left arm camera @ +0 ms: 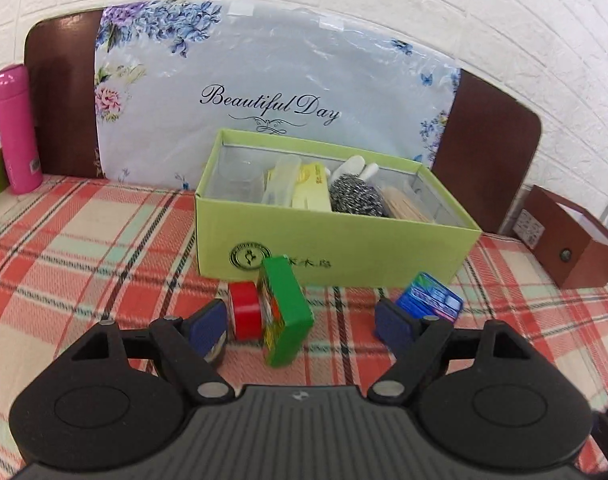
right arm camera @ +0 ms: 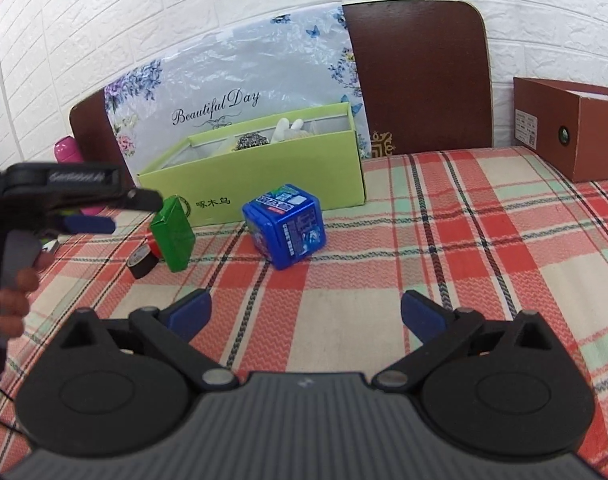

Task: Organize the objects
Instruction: 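Grasp the green box with the left gripper while the right gripper grasps the blue mint box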

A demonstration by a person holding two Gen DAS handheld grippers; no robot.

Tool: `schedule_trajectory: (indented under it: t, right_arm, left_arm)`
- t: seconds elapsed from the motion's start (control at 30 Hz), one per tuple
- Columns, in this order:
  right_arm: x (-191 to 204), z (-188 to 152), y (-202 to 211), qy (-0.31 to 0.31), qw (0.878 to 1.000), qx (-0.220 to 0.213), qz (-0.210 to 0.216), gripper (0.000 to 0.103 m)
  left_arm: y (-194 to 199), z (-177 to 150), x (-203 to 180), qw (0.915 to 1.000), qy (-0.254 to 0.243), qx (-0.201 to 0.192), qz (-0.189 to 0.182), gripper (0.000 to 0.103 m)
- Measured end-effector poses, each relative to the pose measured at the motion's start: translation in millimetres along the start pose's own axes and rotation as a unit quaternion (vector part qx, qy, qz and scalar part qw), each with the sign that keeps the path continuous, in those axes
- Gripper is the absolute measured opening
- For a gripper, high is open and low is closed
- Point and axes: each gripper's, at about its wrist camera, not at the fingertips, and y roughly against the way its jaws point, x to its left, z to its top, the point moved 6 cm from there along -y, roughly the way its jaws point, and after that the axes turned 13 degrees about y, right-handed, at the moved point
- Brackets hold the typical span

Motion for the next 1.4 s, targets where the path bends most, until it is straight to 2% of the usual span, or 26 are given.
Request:
schedule_trajectory:
  t: [0.1,0.17,0.2,0.23,0.37,0.43,0.53,0.67,0.83,0.9,1.0,1.03,1.07,1.1,1.13,1.17,1.2,1.27,1.3,1.4]
  right_arm:
    - [-2,-4,5,-0.002,1.0,0.002,-0.005,0.103]
    - [-3,-6,6,-0.004,1.0,0.003,-0.007,0.103]
    - [-3,-6,6,-0.004,1.0,0.003,-0.007,0.103]
    - [-3,-6,6,-0.004,1.0,0.002,-0.006,0.103]
    - [1,-2,-2,0.017,1.0,0.005,0.001,0.103]
    - [5,4,-13,0.048,0.999,0.001,0.005,0.103]
    - [12,18,-36,0.103,0.995,-0.003,0.004,0.103]
    - [20,41,-72,0.163,0.986,-0.017,0.008,0.103]
    - [27,59,-108,0.192,0.981,-0.021,0.005,0.101]
    - [30,59,-115,0.189,0.982,-0.018,0.01,0.091]
    - [31,57,-123,0.177,0.984,-0.011,0.017,0.087]
    - [31,56,-126,0.177,0.984,-0.008,0.013,0.085]
    - [30,56,-127,0.177,0.984,-0.004,0.007,0.076]
    - [29,55,-126,0.175,0.985,0.001,0.003,0.068]
    - [27,55,-124,0.166,0.986,0.005,0.005,0.067]
    - [25,54,-120,0.154,0.988,0.009,0.006,0.066]
    - [24,52,-114,0.145,0.989,0.015,0.006,0.066]
    - [22,47,-101,0.135,0.991,0.023,0.005,0.066]
    - [22,42,-91,0.131,0.991,0.024,0.008,0.066]
    - [21,24,-61,0.124,0.992,0.039,-0.006,0.065]
  left_arm:
    - [-15,2,-3,0.9998,-0.008,0.001,0.02,0.082]
    - [-26,-1,-4,0.9993,-0.02,0.015,0.027,0.063]
    - [-31,-4,-3,0.9989,-0.025,0.031,0.027,0.036]
    - [-35,-6,-1,0.9984,-0.024,0.047,0.023,0.027]
    - [-23,-13,1,0.9973,-0.038,0.062,-0.011,0.022]
    - [-8,-20,3,0.9956,-0.038,0.075,-0.041,0.021]
    - [16,-33,4,0.9933,-0.053,0.079,-0.066,0.021]
    - [33,-49,14,0.9922,-0.052,0.088,-0.072,0.021]
    - [31,-50,20,0.9932,-0.055,0.084,-0.059,0.021]
    - [29,-49,19,0.9931,-0.055,0.084,-0.061,0.022]
    - [24,-50,17,0.9927,-0.056,0.088,-0.061,0.023]
    - [23,-51,16,0.9926,-0.058,0.088,-0.06,0.026]
    - [22,-52,15,0.9929,-0.059,0.086,-0.058,0.03]
    - [21,-52,15,0.9932,-0.06,0.083,-0.055,0.04]
    - [19,-53,15,0.9936,-0.061,0.081,-0.051,0.047]
    - [18,-53,14,0.9939,-0.061,0.078,-0.049,0.047]
    - [17,-54,14,0.9936,-0.061,0.08,-0.051,0.046]
    - [14,-56,13,0.9923,-0.053,0.092,-0.064,0.035]
    - [13,-58,12,0.9914,-0.05,0.099,-0.07,0.026]
    - [16,-64,6,0.9892,-0.062,0.103,-0.083,0.023]
